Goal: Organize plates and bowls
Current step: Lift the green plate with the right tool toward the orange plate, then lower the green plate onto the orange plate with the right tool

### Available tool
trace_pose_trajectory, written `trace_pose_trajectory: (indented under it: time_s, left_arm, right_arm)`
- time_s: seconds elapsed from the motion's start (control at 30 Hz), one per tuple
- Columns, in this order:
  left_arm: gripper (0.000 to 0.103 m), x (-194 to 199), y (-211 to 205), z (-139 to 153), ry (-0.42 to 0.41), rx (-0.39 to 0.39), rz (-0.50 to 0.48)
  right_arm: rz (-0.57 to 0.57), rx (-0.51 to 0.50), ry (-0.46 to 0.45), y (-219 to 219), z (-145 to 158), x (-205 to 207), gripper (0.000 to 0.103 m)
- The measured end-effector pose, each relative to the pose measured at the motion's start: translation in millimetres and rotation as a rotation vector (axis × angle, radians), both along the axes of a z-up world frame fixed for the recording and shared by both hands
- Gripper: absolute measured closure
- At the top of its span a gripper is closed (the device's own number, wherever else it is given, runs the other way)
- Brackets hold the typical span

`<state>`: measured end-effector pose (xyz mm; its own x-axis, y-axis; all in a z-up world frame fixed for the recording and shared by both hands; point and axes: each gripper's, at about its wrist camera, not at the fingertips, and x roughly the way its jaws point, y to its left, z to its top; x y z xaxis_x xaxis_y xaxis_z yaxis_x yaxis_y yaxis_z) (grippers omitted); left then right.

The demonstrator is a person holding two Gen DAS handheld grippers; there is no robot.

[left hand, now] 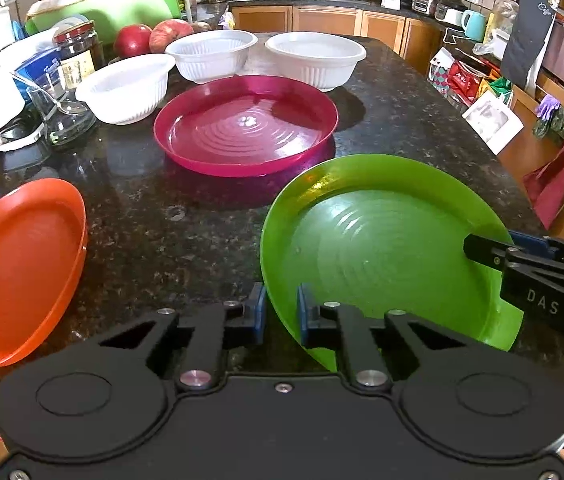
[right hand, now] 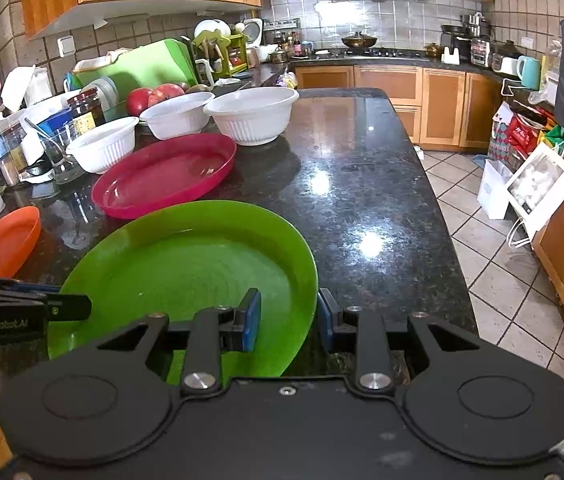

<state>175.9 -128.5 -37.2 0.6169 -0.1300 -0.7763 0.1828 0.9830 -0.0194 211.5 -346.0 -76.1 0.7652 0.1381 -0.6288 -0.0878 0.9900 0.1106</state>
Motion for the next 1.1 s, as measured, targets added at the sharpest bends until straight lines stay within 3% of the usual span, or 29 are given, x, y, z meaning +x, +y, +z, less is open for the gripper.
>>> trace_pose_trajectory:
  time_s: [0.23,0.73,1.1]
  left_arm:
    - [0.083,-2,0,1,-0.001,0.002,0.007]
    - [0.083,-5,11,10,-0.047,-0.009,-0.039]
    - [0.083,-9,57,27,-0.102,-0.019,-0.053]
  right_arm:
    - [-0.024,-0.008,-0.001,-4,0,-1,0.089]
    - [-0.078,-0.064,-0.046,18,13,-12,0.089]
    - [-0.073,-0.076,-0.096,64,38,-24,0.089]
